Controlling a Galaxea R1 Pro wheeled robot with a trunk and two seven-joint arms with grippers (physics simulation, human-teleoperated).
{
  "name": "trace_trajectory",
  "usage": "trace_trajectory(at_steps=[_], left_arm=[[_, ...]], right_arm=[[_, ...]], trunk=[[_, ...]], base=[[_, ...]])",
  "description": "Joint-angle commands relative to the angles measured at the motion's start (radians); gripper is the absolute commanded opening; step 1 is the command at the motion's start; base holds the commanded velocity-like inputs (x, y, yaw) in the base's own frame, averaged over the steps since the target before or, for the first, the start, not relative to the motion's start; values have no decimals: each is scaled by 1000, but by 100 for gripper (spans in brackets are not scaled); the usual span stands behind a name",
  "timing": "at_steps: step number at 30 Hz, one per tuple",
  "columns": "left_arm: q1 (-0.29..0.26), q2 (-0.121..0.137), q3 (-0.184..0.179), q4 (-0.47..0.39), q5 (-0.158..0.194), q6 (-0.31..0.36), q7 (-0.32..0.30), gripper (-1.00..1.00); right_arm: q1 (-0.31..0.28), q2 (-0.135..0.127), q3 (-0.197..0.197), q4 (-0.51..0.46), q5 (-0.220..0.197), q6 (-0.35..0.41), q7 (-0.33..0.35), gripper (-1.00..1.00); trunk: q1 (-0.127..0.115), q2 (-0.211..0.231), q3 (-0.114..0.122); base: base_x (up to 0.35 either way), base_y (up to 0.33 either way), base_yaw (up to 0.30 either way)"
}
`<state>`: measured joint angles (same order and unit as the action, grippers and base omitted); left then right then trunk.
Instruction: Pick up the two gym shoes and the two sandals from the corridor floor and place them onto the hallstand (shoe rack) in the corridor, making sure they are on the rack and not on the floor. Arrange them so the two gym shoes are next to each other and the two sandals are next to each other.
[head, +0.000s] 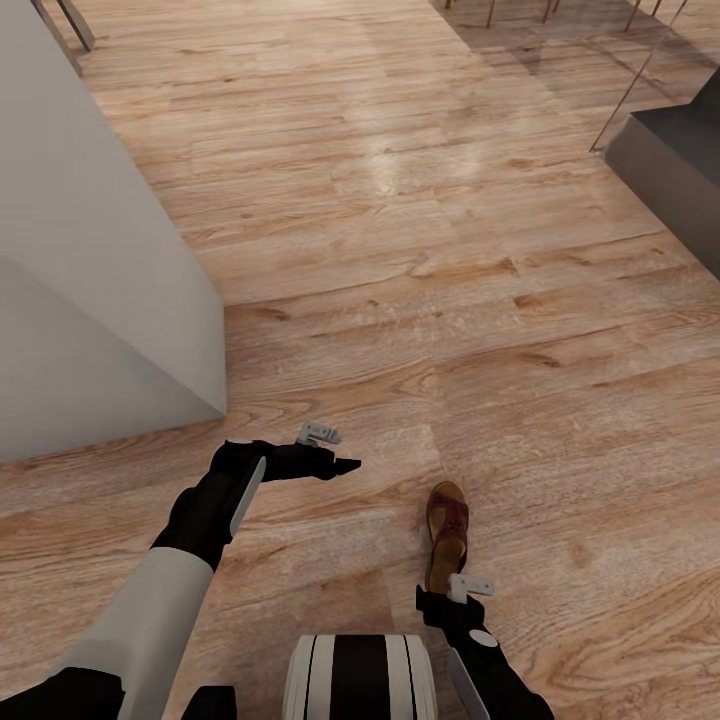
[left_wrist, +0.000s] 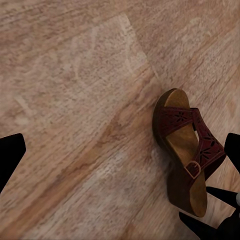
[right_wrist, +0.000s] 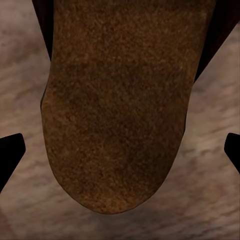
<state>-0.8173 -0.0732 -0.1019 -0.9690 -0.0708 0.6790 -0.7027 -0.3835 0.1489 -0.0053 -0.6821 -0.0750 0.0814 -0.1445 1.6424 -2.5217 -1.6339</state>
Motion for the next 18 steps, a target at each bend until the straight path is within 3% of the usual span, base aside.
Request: trace_trajectory(at_steps=[1,18], left_arm=[[0,0,1,-1,-7,4,-6,100],[0,1,1,-1,-7,4,-6,100]], right_arm=[[0,0,-1,-2,-8,5,-3,100],[0,0,-2,-3,-8,5,-3,100]], trunk=[[0,0,-1],[0,0,-1]], base=[[0,0,0],[0,0,0]])
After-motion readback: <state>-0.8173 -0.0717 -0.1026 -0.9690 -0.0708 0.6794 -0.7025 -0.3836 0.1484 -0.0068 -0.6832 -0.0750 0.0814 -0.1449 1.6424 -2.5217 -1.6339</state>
